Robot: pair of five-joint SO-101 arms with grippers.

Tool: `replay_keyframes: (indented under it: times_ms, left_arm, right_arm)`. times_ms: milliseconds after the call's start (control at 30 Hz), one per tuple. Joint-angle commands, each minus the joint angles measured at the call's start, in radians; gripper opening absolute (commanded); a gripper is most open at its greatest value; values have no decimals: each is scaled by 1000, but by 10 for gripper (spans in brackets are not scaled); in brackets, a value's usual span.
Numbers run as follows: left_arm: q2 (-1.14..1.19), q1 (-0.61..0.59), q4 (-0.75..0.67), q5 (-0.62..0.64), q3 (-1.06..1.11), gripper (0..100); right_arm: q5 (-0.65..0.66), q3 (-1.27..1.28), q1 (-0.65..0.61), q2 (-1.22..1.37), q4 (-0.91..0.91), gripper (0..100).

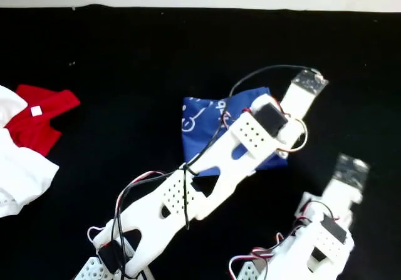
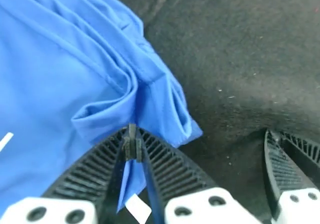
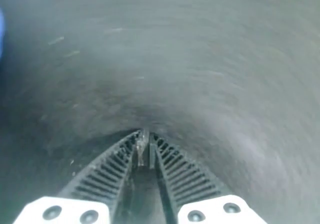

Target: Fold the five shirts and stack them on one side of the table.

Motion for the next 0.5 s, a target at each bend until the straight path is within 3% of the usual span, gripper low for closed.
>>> replay_keyframes:
  times_ms: [0, 233, 467]
  left_arm:
    - [-19, 7, 14, 12, -85, 8]
    - [-25, -51, 51, 12, -148, 8]
    - [125, -104, 41, 9, -154, 8]
  right_arm:
    - [-126, -30, 88, -2, -27, 9]
    - [-115, -30, 68, -2, -28, 9]
    - [-115, -30, 65, -2, -28, 9]
